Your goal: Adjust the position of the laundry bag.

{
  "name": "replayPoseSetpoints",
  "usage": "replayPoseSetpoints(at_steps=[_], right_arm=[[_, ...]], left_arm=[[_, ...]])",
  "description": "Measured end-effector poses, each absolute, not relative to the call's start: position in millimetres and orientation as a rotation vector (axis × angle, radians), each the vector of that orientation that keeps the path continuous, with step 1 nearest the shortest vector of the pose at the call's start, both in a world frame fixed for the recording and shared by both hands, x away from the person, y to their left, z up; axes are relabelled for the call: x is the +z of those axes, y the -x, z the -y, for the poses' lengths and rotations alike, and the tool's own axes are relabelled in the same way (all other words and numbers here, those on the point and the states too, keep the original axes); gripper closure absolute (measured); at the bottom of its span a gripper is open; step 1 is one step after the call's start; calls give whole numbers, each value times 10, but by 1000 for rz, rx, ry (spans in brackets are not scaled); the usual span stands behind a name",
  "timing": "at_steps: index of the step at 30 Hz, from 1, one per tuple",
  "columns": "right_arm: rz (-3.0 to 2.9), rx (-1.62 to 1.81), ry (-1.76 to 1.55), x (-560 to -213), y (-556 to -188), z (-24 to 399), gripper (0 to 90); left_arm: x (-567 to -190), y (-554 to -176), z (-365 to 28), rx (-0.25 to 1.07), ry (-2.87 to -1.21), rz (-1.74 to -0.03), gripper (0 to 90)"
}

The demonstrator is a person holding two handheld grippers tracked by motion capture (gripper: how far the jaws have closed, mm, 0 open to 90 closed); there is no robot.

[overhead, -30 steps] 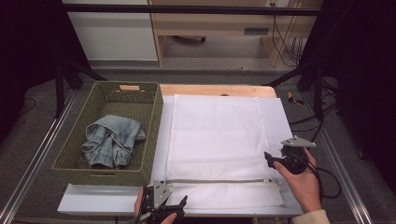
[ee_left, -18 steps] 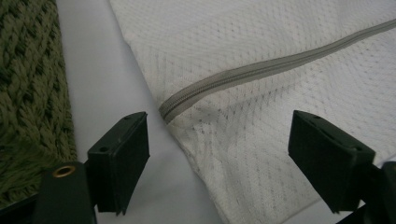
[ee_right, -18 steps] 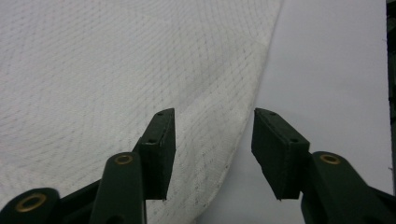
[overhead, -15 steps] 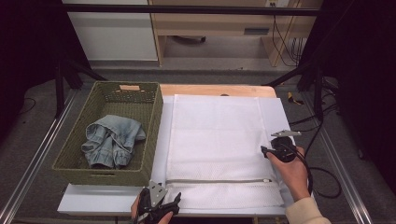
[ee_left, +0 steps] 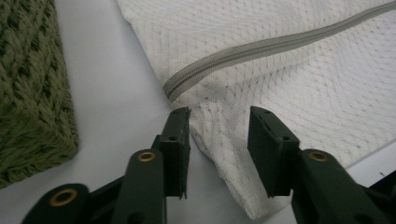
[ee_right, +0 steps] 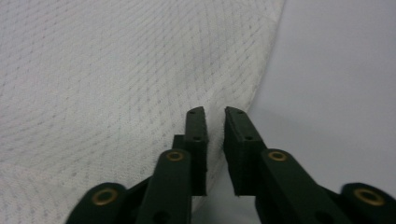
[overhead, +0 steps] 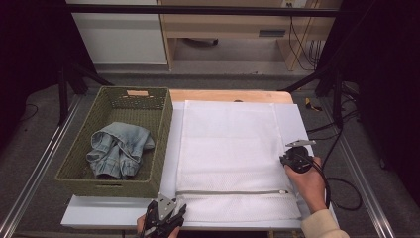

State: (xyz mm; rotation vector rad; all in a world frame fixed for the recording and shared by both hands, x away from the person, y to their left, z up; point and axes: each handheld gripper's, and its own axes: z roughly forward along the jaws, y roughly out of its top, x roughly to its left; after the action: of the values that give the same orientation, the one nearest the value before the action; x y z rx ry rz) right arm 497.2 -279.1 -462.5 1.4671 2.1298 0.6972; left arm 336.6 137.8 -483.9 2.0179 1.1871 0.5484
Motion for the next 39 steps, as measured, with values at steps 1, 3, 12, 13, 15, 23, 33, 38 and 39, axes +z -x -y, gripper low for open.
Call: replayPoseSetpoints(at_steps=[1, 3, 12, 13, 15, 23, 33, 38, 39], right_arm=[[-2134, 699, -1462, -4622, -4969, 2791, 876], [-2135, 697, -1458, -4620, -4966, 2791, 895], [-2135, 681, -1444, -4618, -4965, 2802, 900], [-2133, 680, -1444, -4615, -4962, 2807, 900], [-2131, 679, -1449, -4611, -4957, 2822, 900], [-2124, 671, -1464, -4616, -4935, 2939, 900], [-2107, 670, -1489, -4618, -4915, 3073, 900], [-2103, 680, -1485, -4614, -4914, 3074, 900], [-2097, 704, -1475, -4606, -4907, 3078, 886]], left_arm=[[-4842, -3366, -1379, 543, -2024, -1184, 629], [-4838, -3366, -1387, 536, -2023, -1171, 670], [-4839, -3414, -1357, 538, -2037, -1113, 857], [-4833, -3419, -1350, 540, -2041, -1108, 861], [-4827, -3423, -1331, 540, -2035, -1104, 868], [-4838, -3449, -1248, 533, -2039, -1086, 870], [-4853, -3431, -1141, 525, -2053, -1060, 870], [-4858, -3432, -1147, 522, -2045, -1066, 869], [-4856, -3428, -1148, 525, -2053, -1060, 854]])
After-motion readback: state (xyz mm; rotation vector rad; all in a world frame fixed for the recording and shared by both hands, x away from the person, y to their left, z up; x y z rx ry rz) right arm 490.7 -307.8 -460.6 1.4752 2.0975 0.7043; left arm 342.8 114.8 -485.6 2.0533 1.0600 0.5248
